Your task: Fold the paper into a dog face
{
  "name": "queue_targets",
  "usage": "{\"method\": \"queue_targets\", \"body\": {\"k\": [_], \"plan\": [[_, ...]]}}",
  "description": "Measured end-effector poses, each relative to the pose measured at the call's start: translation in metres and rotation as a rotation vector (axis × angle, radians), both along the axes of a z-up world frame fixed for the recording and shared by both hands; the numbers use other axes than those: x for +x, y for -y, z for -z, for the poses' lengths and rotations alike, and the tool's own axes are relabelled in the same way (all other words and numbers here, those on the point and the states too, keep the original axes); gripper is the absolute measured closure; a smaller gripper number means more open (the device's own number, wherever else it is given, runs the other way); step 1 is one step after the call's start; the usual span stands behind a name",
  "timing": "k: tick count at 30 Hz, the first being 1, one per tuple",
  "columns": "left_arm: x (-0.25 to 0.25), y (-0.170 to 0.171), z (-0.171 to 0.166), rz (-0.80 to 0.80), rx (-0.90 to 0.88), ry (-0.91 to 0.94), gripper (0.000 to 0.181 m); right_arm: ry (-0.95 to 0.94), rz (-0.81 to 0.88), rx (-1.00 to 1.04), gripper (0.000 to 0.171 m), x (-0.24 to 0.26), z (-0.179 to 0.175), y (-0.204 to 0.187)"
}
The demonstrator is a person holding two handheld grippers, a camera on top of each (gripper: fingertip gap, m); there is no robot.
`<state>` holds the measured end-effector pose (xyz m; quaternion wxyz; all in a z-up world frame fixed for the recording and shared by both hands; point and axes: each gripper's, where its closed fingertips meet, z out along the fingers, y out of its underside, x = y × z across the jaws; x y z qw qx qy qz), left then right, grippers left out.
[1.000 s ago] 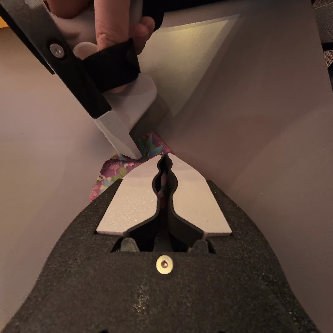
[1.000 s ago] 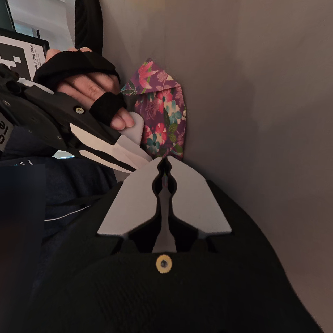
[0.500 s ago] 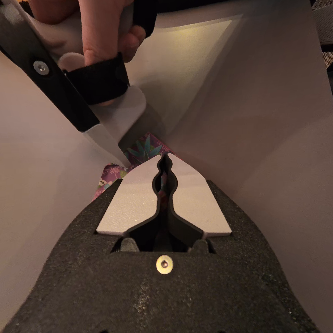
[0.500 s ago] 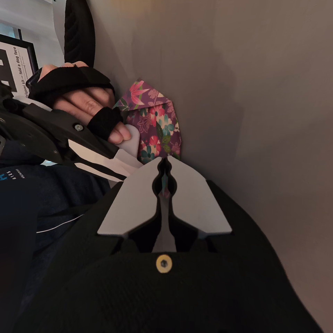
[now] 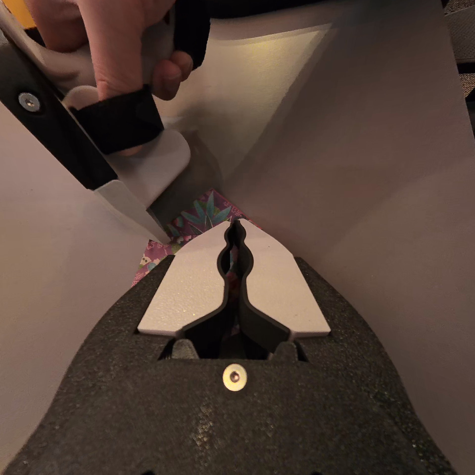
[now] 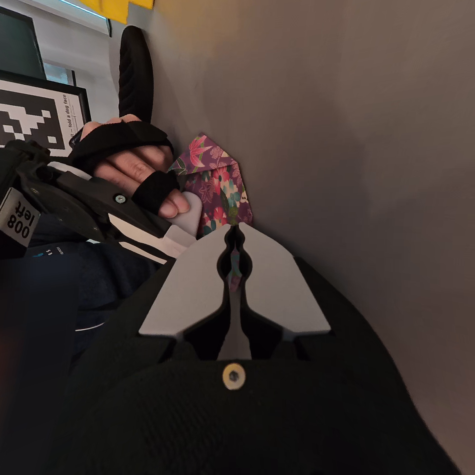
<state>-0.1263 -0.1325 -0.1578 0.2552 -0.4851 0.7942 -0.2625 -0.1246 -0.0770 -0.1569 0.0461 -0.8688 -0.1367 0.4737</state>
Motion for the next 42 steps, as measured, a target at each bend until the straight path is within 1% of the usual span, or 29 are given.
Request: {"method": "queue_targets", "body": {"k": [5, 10, 12, 14, 15, 17, 19, 23, 28, 36, 42], "plan": [[0.0, 0.0, 0.0, 0.001, -0.006, -0.001, 0.18, 0.009, 0.064, 0.069, 0.17, 0.004, 0.0, -0.016], [0.0, 0.0, 0.0, 0.002, -0.006, -0.001, 0.18, 0.02, 0.075, 0.112, 0.169, 0.004, 0.0, -0.024], [0.0, 0.0, 0.0, 0.003, -0.008, -0.001, 0.18, 0.008, 0.087, 0.163, 0.169, 0.008, -0.008, -0.026], [0.0, 0.0, 0.0, 0.003, -0.009, -0.001, 0.18, -0.081, 0.129, 0.173, 0.169, 0.01, -0.03, -0.019], [0.0, 0.0, 0.0, 0.003, -0.009, -0.001, 0.18, -0.088, 0.126, 0.158, 0.169, 0.012, -0.035, -0.01], [0.0, 0.0, 0.0, 0.003, -0.006, 0.0, 0.18, -0.04, 0.076, 0.113, 0.169, 0.015, -0.029, 0.017], [0.0, 0.0, 0.0, 0.004, -0.006, 0.0, 0.18, -0.032, 0.084, 0.078, 0.169, 0.015, -0.022, 0.032], [0.0, 0.0, 0.0, 0.005, -0.005, 0.0, 0.18, -0.069, 0.158, 0.072, 0.169, 0.014, -0.017, 0.03], [0.0, 0.0, 0.0, 0.0, 0.0, 0.001, 0.18, -0.024, 0.125, 0.006, 0.169, 0.009, -0.003, 0.038], [0.0, 0.0, 0.0, -0.003, -0.007, 0.0, 0.18, -0.02, 0.084, -0.069, 0.169, 0.007, -0.003, 0.055], [0.0, 0.0, 0.0, -0.001, -0.016, -0.001, 0.18, -0.054, 0.049, -0.032, 0.169, 0.007, -0.003, 0.057]]}}
